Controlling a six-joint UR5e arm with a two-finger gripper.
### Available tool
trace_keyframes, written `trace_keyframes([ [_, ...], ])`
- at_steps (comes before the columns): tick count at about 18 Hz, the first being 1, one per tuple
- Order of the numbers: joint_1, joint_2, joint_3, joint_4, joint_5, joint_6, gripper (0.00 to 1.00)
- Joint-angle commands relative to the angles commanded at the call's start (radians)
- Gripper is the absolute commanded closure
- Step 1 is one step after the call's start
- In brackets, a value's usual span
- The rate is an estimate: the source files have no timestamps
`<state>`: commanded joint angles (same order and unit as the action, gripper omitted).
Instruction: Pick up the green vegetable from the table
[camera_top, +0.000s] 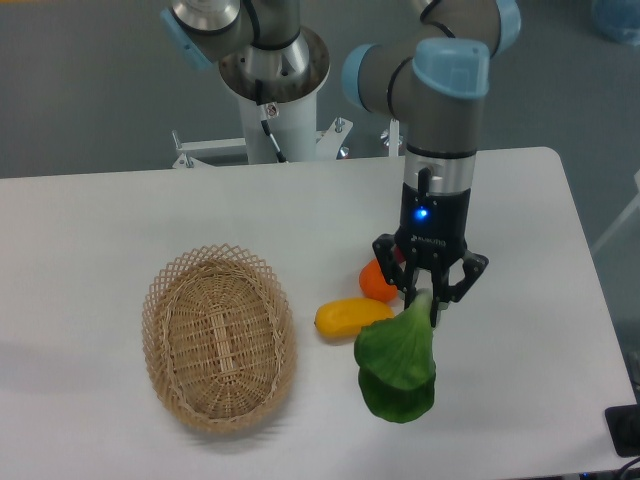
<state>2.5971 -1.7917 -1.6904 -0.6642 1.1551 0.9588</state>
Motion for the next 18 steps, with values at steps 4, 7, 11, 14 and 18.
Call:
trace_keyframes([
  [4,-0.008,0.011,0.003,0.002,-0.002,-0.002,0.63],
  [7,-0.018,0.011,0.012,0.002,-0.002,-0.002,0.63],
  [11,-0.029,0.011,0.014,0.000,-0.002,-0.002,0.63],
  [14,-0.028,0.009,0.015,0.002,-0.002,-0.002,0.63],
  [18,-0.028,0.011,0.015,0.002,-0.002,-0.002,0.62],
])
